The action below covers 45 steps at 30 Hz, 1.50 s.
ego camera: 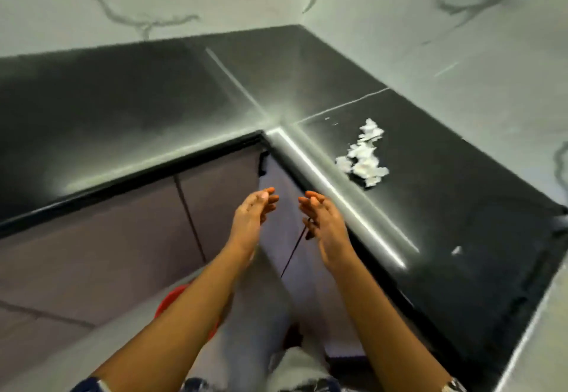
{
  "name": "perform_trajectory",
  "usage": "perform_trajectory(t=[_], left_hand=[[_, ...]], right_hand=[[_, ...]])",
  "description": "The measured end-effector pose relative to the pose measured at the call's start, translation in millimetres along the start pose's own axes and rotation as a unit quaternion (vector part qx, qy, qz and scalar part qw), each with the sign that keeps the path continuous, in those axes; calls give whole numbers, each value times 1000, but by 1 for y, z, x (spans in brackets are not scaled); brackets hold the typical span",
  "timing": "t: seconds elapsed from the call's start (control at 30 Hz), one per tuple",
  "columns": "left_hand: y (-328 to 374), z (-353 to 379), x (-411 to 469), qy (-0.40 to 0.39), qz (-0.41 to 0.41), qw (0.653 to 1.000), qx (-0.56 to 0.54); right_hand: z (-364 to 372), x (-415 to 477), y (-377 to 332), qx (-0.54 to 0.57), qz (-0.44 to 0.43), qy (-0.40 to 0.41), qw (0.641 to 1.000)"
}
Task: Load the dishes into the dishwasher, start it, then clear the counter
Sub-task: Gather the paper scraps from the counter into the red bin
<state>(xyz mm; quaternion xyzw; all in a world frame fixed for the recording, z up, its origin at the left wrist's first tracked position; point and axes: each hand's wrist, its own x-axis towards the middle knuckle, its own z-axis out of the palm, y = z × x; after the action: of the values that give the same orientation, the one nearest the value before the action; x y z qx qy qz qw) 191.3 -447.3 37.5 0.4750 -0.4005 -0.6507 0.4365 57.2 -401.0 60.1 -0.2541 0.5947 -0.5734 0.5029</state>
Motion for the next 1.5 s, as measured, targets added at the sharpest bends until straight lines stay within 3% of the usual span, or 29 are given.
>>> perform_trajectory(t=[0.1,0.17,0.23,0.27,0.33,0.5,0.7,0.77,0.87,0.93,1.0,1.1,1.3,1.37,1.43,1.5], left_hand=[[9,51,32,-96,61,984,140],[1,77,54,-150,70,954,251],[-10,100,78,-166,118,883,422],[-13,111,92,-161,139,838,502],[-11,127,117,-156,147,772,598],[-2,169,183,-180,185,680,687],[15,209,253,-208,187,665,692],[18,209,264,-210,200,694,660],[27,190,283,-121,220,762,597],[35,178,308,-86,180,771,604],[41,182,331,-117,153,754,628],[47,206,354,-194,160,737,627],[41,220,338,-368,233,631,641],[37,216,324,-394,248,615,636],[35,211,312,-407,246,611,632],[32,206,306,-410,227,644,604]], right_hand=[[-52,17,-36,-136,-98,83,982],[-85,38,-37,-358,-147,146,911],[-114,64,-30,-519,-136,167,827],[-126,78,-27,-562,-115,167,802],[-139,103,-26,-598,-66,155,784],[-144,176,-43,-626,-51,159,762],[-147,260,-75,-625,-42,142,767],[-148,271,-82,-588,-46,142,795],[-165,280,-96,-474,-66,172,861],[-180,294,-108,-406,-65,193,891],[-187,312,-120,-411,-51,169,895],[-182,337,-133,-508,-43,59,858],[-184,323,-117,-602,-95,-78,789],[-181,303,-109,-583,-116,-76,800],[-175,287,-103,-531,-122,-64,836],[-170,276,-98,-446,-114,-30,887]])
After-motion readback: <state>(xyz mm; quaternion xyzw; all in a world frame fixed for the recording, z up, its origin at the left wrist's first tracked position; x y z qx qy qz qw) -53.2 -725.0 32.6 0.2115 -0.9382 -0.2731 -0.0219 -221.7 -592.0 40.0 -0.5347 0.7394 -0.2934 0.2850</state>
